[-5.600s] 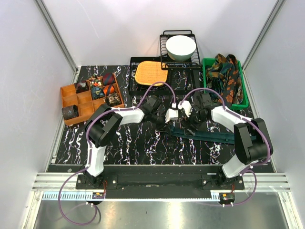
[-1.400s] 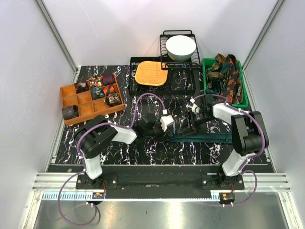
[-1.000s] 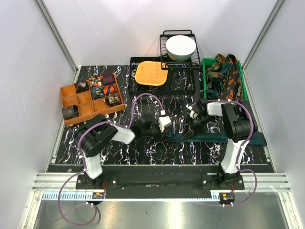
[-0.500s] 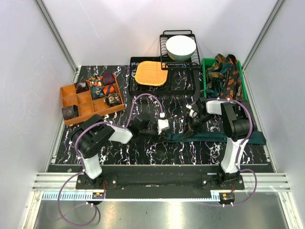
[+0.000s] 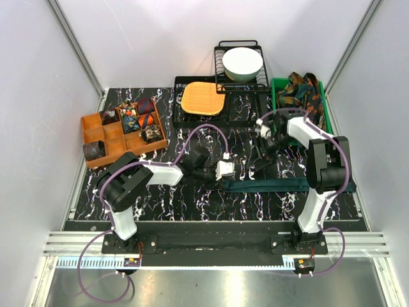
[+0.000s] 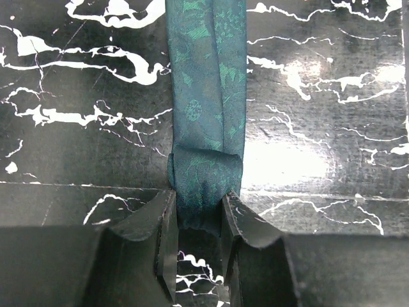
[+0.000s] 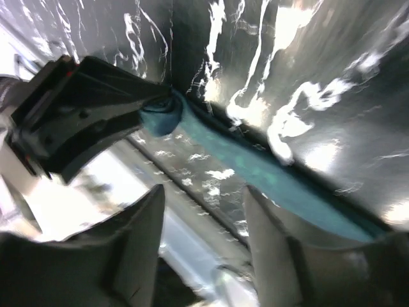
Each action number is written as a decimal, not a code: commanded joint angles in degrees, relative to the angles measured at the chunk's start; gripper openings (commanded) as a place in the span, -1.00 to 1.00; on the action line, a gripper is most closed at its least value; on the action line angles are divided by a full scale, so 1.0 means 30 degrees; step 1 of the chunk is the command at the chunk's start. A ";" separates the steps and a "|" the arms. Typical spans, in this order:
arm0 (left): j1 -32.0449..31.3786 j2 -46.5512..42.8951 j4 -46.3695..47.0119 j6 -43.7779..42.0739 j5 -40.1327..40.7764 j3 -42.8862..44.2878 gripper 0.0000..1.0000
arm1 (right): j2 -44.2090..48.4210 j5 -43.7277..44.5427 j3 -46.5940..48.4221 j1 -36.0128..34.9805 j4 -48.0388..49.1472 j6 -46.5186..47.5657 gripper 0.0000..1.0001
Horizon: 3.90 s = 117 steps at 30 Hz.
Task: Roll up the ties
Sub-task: Roll the tie at the center of the board.
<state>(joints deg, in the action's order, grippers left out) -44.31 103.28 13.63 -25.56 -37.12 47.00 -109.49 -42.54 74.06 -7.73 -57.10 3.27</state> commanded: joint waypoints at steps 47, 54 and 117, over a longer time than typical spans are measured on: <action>0.0944 0.2252 -0.1935 0.2283 0.2033 0.1325 -1.00 | 0.7696 0.7677 -1.0331 -0.3548 0.8898 2.4749 0.25; 0.0943 0.2046 -0.1673 0.1694 0.2267 0.1002 -1.00 | 0.9076 0.6658 -0.8140 -0.2204 0.5651 2.2032 0.53; 0.1412 0.1900 0.3479 0.2395 -0.2767 -0.0549 0.08 | -0.0885 0.3105 -0.6465 -0.3313 1.1739 -0.7535 -1.00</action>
<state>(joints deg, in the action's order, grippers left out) -41.17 107.37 21.58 -22.13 -39.24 47.86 -108.84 -47.42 55.16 -17.10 -16.95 -24.62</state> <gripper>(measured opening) 0.522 0.018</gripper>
